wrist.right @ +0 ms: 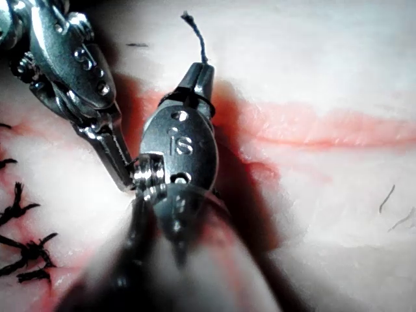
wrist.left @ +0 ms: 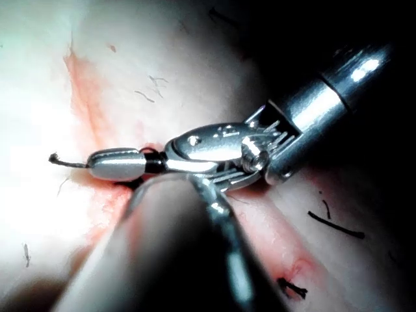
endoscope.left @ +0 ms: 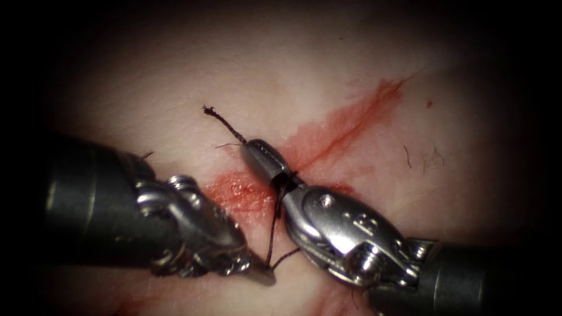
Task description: Wound Closure
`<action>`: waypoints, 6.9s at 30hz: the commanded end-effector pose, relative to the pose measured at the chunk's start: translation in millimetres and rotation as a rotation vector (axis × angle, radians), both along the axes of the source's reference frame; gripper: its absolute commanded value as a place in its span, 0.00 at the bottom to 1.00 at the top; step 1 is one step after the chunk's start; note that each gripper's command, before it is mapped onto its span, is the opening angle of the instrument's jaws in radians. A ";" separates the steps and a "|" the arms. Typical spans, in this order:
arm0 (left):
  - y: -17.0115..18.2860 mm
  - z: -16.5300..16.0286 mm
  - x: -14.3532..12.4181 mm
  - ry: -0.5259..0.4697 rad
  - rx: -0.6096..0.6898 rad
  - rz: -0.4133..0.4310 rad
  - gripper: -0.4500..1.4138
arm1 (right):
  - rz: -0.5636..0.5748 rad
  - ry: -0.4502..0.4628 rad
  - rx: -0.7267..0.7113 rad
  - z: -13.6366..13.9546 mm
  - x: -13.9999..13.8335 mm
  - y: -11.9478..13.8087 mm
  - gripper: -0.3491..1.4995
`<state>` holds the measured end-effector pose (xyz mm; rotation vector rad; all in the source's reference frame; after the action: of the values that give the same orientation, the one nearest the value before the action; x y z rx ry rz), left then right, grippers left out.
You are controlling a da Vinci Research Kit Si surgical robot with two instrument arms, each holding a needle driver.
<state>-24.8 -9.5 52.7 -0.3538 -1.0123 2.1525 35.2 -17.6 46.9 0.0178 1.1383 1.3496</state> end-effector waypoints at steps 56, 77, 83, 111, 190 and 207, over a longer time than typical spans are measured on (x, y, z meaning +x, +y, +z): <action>17.1 -0.1 6.0 0.192 -0.025 -0.263 0.00 | -0.671 0.603 -0.121 0.2 -6.6 -2.3 0.00; 22.5 5.3 2.7 0.415 -0.285 -0.209 0.00 | -1.175 0.731 -0.197 -0.2 -6.5 -6.0 0.00; 23.4 5.6 3.2 0.431 -0.314 -0.205 0.00 | -1.386 0.649 -0.391 -1.8 -6.3 -5.4 0.00; 25.1 7.0 2.8 0.442 -0.378 -0.204 0.00 | -2.246 0.251 -1.004 -3.9 -5.8 -9.0 0.00; 22.8 5.5 2.4 0.429 -0.344 -0.168 0.00 | -1.028 -0.242 -0.649 -7.9 -9.4 -2.6 0.53; 22.8 5.6 2.5 0.429 -0.342 -0.167 0.00 | -0.926 -0.455 -0.627 -7.3 -5.2 -2.8 0.64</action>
<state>-21.8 12.9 57.8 -0.1147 -0.3649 2.1201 29.1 -20.6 39.5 -0.1895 0.9183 0.1403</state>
